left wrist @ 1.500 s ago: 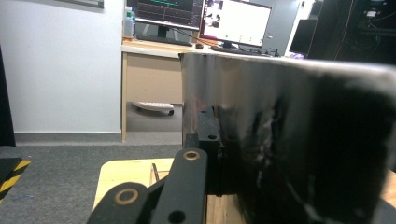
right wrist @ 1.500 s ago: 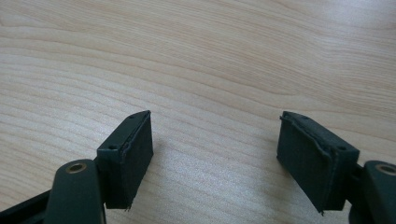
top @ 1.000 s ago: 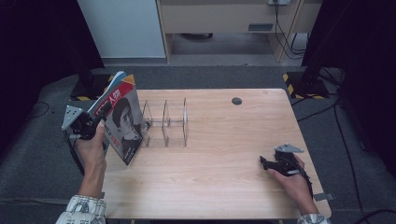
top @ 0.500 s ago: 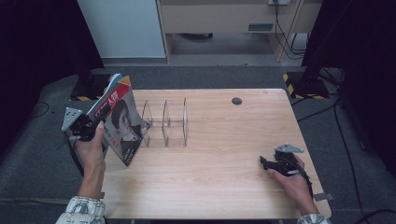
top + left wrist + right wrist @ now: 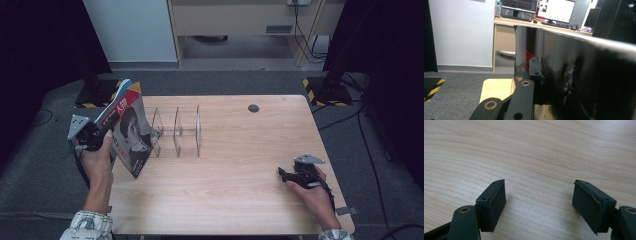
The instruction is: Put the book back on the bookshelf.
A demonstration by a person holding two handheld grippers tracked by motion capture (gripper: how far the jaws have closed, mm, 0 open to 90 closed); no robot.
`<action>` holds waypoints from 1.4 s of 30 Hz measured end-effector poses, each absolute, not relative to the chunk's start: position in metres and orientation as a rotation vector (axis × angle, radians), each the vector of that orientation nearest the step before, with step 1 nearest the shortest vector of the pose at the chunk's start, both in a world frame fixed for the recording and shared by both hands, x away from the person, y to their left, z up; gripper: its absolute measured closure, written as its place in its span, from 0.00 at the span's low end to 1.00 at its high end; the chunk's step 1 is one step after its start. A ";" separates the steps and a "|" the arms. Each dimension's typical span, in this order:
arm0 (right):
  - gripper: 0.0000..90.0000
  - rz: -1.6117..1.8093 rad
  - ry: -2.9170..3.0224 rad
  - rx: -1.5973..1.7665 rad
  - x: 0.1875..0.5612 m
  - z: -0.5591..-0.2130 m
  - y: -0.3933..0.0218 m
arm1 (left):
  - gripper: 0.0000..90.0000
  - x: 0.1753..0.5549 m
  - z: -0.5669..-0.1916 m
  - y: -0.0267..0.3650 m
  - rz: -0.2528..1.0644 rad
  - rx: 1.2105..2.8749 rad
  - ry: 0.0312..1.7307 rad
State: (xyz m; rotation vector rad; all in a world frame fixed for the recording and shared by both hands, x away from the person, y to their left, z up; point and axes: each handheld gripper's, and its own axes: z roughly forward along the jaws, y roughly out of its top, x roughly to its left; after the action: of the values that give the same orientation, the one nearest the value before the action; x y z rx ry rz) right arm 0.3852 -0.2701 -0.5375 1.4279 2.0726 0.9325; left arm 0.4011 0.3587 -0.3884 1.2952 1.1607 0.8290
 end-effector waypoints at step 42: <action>0.30 0.934 2.079 1.422 0.385 -0.538 -0.270 | 0.92 0.405 -0.387 0.356 0.792 1.351 1.213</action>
State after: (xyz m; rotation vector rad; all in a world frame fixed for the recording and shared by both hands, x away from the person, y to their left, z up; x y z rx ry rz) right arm 0.3851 -0.2702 -0.5375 1.4220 2.0790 0.9339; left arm 0.4045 0.3561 -0.3867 1.3507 1.2135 0.7920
